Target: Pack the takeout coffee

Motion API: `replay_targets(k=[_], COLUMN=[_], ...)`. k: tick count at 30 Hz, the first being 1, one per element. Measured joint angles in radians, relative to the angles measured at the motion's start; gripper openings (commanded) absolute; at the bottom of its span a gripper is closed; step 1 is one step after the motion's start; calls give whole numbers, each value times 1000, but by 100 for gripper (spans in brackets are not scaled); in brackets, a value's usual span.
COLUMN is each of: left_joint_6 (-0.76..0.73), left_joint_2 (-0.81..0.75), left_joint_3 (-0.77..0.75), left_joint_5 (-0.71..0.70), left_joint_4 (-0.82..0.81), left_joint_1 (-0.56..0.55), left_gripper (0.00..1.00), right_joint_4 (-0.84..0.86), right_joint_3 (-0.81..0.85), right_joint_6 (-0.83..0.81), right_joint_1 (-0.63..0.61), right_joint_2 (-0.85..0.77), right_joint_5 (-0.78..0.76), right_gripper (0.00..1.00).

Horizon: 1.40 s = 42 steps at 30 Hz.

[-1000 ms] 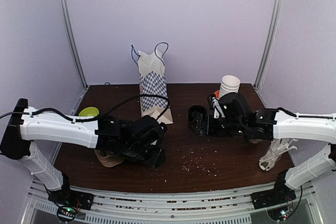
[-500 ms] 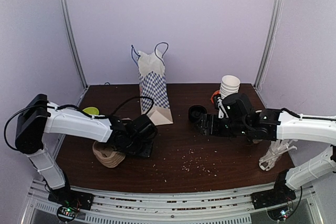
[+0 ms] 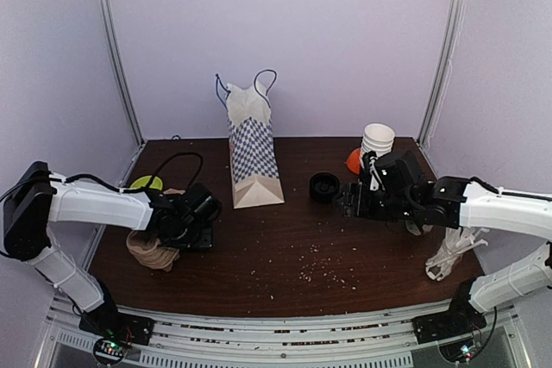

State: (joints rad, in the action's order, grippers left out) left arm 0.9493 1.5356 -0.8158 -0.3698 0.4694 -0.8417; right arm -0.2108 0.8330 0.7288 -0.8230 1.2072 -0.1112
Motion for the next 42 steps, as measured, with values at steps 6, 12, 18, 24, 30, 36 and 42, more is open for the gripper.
replay_targets(k=[6, 12, 18, 24, 30, 36, 42], left_joint_6=[-12, -115, -211, -342, -423, -451, -454], left_joint_2=[-26, -69, -171, -209, -214, -213, -197], left_joint_3=[26, -7, -88, -176, -192, -179, -170], left_joint_5=[-5, 70, 169, 170, 135, 120, 122], left_joint_4=[13, 1, -67, -111, -121, -127, -129], left_joint_1=[3, -68, -100, -97, -79, -74, -74], left_gripper=[47, 91, 96, 96, 96, 96, 96], right_joint_4=[-35, -164, -235, -322, -408, -464, -500], right_joint_3=[8, 160, 402, 599, 777, 943, 963], right_joint_6=[-32, -122, -237, -324, -389, -448, -479], right_joint_1=[62, 194, 350, 389, 389, 389, 389], right_joint_2=[-19, -14, 90, 307, 447, 534, 595], right_joint_5=[-1, -20, -39, -45, -80, -119, -125], right_gripper=[83, 77, 65, 61, 58, 46, 42])
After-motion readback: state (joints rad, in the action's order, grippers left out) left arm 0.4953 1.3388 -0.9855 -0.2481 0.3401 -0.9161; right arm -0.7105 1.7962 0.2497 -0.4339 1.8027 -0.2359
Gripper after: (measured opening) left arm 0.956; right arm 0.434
